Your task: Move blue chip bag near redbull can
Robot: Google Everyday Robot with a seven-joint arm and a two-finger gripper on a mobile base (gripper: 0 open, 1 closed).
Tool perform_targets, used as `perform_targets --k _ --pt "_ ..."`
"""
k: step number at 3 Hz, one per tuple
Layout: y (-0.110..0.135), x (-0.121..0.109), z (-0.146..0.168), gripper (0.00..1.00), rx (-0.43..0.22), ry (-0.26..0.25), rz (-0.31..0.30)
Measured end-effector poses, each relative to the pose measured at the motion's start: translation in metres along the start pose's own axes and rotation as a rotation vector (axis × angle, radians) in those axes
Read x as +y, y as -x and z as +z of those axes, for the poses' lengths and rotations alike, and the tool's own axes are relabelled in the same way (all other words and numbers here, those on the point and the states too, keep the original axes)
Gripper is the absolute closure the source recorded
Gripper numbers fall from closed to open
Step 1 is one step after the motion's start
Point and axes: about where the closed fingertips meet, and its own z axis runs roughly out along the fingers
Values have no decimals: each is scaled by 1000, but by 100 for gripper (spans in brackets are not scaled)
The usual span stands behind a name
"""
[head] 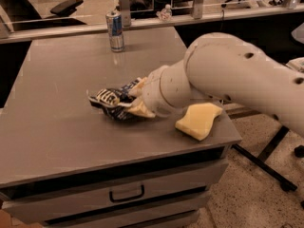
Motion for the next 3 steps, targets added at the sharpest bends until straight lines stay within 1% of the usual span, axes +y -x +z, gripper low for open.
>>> perform_targets --k 1,2,3 --pt "-7 -8 -2 100 34 -28 -38" --pt "-7 -8 -2 100 34 -28 -38" --pt "-3 -35 -6 100 26 -109 -72"
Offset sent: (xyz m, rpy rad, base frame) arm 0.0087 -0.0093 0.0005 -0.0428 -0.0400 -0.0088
